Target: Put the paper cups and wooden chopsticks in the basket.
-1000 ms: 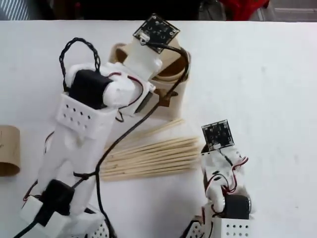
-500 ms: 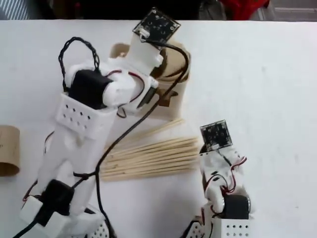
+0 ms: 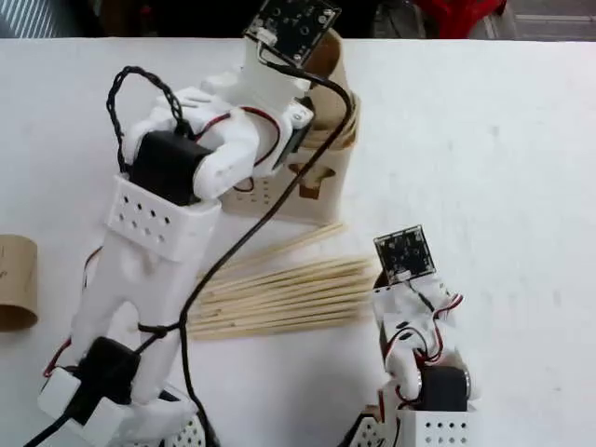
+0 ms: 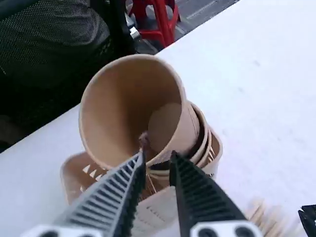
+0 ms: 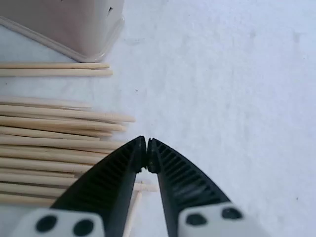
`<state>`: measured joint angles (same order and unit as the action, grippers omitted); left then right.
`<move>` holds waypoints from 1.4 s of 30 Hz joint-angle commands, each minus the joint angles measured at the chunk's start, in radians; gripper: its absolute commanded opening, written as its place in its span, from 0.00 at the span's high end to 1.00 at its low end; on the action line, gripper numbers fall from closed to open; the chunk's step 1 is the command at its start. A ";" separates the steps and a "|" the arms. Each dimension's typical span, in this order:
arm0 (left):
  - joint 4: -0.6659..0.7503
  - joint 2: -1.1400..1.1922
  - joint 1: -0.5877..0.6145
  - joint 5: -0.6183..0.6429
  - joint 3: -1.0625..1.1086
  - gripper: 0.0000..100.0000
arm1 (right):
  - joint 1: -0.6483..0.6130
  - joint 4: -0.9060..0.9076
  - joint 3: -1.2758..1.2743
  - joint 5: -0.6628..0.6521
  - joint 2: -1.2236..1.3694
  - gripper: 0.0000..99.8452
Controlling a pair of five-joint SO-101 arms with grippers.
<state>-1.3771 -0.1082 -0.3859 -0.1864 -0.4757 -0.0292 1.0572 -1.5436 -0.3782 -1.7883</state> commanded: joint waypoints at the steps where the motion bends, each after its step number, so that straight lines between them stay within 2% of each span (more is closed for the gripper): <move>1: 0.025 -0.019 -0.041 -0.006 -0.043 0.90 | -0.010 0.005 0.005 0.009 -0.012 0.98; 8: 0.051 -0.028 -0.071 -0.006 -0.015 0.90 | -0.012 0.005 0.005 0.009 -0.012 0.98; 17: 0.282 0.111 -0.033 -0.006 0.282 0.90 | -0.010 0.005 0.005 0.009 -0.012 0.98; 21: 0.334 0.165 -0.031 -0.006 0.331 0.90 | -0.010 0.005 0.005 0.009 -0.012 0.98; 25: 0.301 0.137 -0.022 -0.006 0.275 0.90 | -0.010 0.005 0.005 0.009 -0.012 0.98; 31: 0.066 0.019 0.054 -0.012 -0.046 0.90 | -0.015 0.007 0.005 0.009 -0.008 0.98; 36: -0.244 -0.041 0.259 -0.014 -0.362 0.90 | -0.013 0.007 -0.005 -0.003 -0.012 0.98; 38: -0.399 -0.047 0.417 -0.015 -0.440 0.90 | -0.013 0.007 -0.005 -0.009 -0.012 0.98; 39: -0.431 -0.054 0.509 -0.015 -0.434 0.90 | -0.015 0.007 -0.005 -0.011 -0.012 0.98; 42: -0.408 -0.091 0.845 -0.052 -0.296 0.90 | -0.016 0.007 -0.005 -0.011 -0.012 0.98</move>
<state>-1.7515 -0.1435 0.0514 -0.1895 -0.8424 -0.0368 1.0587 -1.5543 -0.3798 -1.7914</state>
